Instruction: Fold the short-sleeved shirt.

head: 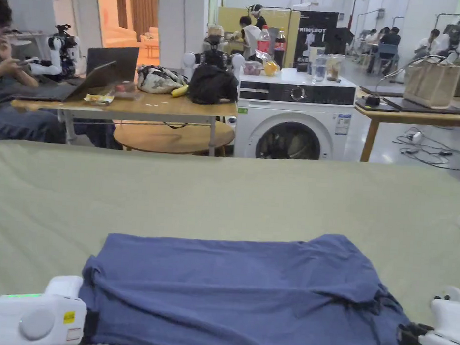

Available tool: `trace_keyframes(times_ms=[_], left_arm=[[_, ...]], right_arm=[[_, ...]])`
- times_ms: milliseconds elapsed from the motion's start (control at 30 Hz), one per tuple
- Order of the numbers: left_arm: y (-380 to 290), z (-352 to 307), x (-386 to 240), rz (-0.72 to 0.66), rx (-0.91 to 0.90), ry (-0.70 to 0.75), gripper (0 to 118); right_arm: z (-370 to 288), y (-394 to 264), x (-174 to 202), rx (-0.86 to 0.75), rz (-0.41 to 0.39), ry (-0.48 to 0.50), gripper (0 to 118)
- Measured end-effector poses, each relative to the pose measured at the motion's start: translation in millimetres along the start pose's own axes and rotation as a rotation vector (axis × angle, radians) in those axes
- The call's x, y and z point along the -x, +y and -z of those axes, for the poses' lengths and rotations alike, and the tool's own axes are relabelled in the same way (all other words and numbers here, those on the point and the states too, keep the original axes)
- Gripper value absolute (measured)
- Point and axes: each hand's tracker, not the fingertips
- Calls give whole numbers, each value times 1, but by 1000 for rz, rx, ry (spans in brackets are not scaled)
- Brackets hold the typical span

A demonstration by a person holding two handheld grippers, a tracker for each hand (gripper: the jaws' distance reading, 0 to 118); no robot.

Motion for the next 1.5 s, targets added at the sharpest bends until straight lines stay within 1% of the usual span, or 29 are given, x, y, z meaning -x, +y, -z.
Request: trace_keyframes(times_ms=[33, 67, 100, 167, 200, 233, 267, 300, 333, 367, 400, 433, 500, 533, 700, 767, 833, 900, 933, 1000, 1033, 1067, 1100, 1133, 1200, 1300, 1367, 1467, 1500], left_arm=[[1, 2, 2, -8, 16, -3, 1], [4, 2, 3, -12, 19, -5, 1], [5, 2, 3, -18, 27, -6, 1], [4, 2, 1, -14, 28, -1, 1], [3, 2, -2, -5, 26, 5, 1], [2, 2, -3, 1, 22, 9, 1], [1, 1, -4, 5, 18, 14, 1], [0, 2, -3, 9, 15, 18, 1], [0, 2, -3, 12, 14, 20, 1], [1, 1, -3, 11, 14, 20, 1], [0, -1, -4, 11, 13, 19, 0], [-2, -6, -5, 8, 8, 14, 0], [-7, -25, 0, 5, -85, -18, 0], [-11, -38, 0, -7, -144, -7, 0], [-29, -85, 17, -24, -155, -59, 0], [-53, -108, 24, -83, -195, -105, 0], [-82, -130, 29, -74, -174, -126, 0], [-103, -140, 29, -35, -133, -115, 0], [-113, -144, 29, -35, -154, -116, 1], [-127, -145, 28, -13, -134, -106, 11], [-133, -148, 26, -3, -162, -99, 11], [-135, -150, 23, 21, -166, -77, 34], [-135, -151, 22, 46, -179, -58, 52], [-134, -155, 20, 63, -209, -34, 64], [-125, -168, 15, 84, -259, -23, 68], [-104, -189, -3, 110, -376, -58, 68], [-89, -197, -21, 132, -435, -63, 67], [-66, -196, -51, 179, -481, -49, 67], [-60, -194, -59, 178, -489, -61, 64]], right_arm=[[7, -1, -5, 14, 25, -15, 66], [16, -1, -11, 55, 63, -10, 76], [27, -2, -15, 91, 105, 24, 76], [46, -1, -18, 112, 160, 52, 75], [55, -1, -17, 128, 196, 60, 73], [62, -1, -15, 150, 216, 68, 64], [70, -1, -10, 180, 219, 91, 39], [78, -4, -6, 206, 182, 71, 14], [79, -4, 0, 205, 112, -15, 2], [74, -4, 5, 155, 73, -20, 2], [71, -1, 6, 164, 123, 101, 2], [69, 1, 9, 172, 138, 65, 2], [62, 3, 15, 128, 71, 11, 2], [51, 3, 14, 114, 64, -2, 2], [6, -4, 14, 89, 34, 16, 2], [-15, -19, 12, 87, 29, 14, 2], [-39, -38, 3, 92, -4, 7, 2], [-57, -54, -4, 109, 4, 23, 3], [-66, -64, -6, 114, 27, 33, 9], [-74, -79, -7, 121, 29, 38, 24], [-77, -85, -6, 117, 38, 35, 24], [-77, -88, -5, 117, 35, 41, 48], [-77, -89, -3, 129, -3, 27, 57], [-78, -88, -2, 123, -48, -21, 58], [-87, -80, -1, 43, -87, -10, 58], [-106, -61, 16, -89, -71, 41, 58], [-111, -48, 34, -143, -82, 76, 58], [-106, -27, 69, -163, -103, 140, 57], [-102, -21, 79, -160, -113, 159, 53]])
